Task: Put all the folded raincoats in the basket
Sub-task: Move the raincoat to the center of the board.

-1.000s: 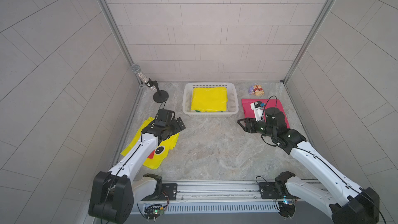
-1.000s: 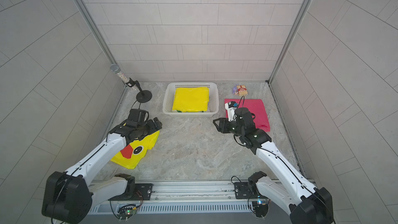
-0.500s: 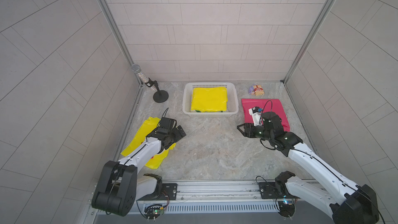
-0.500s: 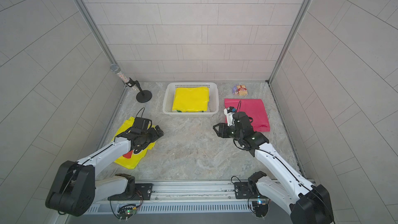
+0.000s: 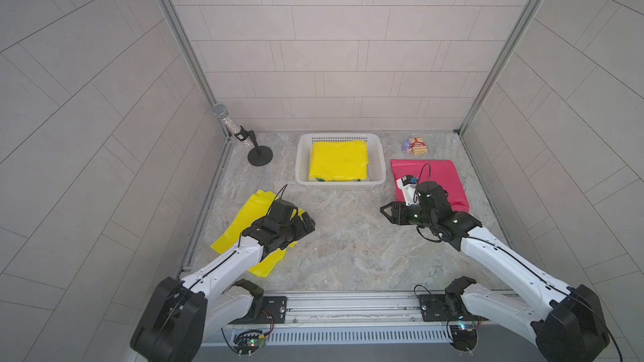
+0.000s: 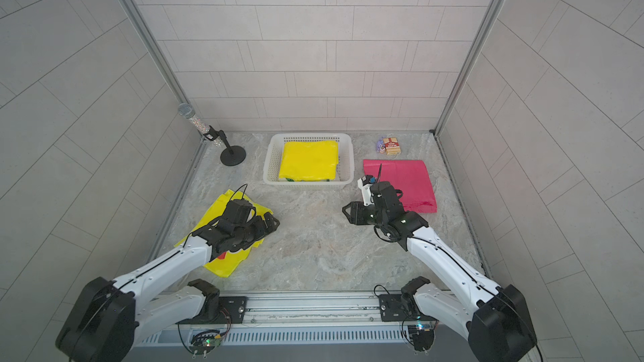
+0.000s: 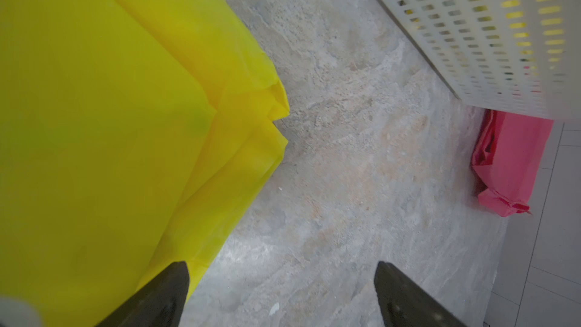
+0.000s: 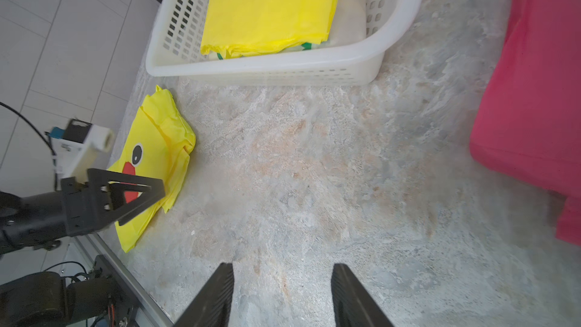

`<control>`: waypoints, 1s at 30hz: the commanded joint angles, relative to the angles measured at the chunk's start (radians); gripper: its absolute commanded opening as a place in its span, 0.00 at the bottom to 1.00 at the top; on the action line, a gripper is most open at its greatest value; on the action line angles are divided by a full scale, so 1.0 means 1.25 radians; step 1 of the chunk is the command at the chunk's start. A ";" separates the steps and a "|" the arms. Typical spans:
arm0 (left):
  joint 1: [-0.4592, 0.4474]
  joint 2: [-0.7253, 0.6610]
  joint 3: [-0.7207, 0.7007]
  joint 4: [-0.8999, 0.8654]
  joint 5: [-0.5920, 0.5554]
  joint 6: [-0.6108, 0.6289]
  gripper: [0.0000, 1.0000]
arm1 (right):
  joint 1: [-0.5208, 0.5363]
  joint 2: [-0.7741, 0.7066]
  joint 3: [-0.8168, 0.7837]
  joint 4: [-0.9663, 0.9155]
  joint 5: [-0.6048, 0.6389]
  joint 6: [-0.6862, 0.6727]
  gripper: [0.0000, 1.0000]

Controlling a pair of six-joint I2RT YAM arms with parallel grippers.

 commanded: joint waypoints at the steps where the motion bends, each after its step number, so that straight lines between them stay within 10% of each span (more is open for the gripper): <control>1: -0.002 -0.106 0.096 -0.133 -0.050 0.047 1.00 | 0.061 0.037 0.047 0.025 0.061 0.009 0.55; 6: 0.045 -0.132 0.257 -0.321 -0.171 0.162 1.00 | 0.171 0.163 0.111 0.079 0.123 0.056 0.58; 9: 0.150 -0.059 0.283 -0.335 -0.070 0.186 1.00 | 0.217 0.251 0.144 0.135 0.131 0.083 0.59; 30: 0.414 -0.125 0.129 -0.200 0.047 0.104 1.00 | 0.329 0.884 0.542 0.397 -0.064 0.171 0.74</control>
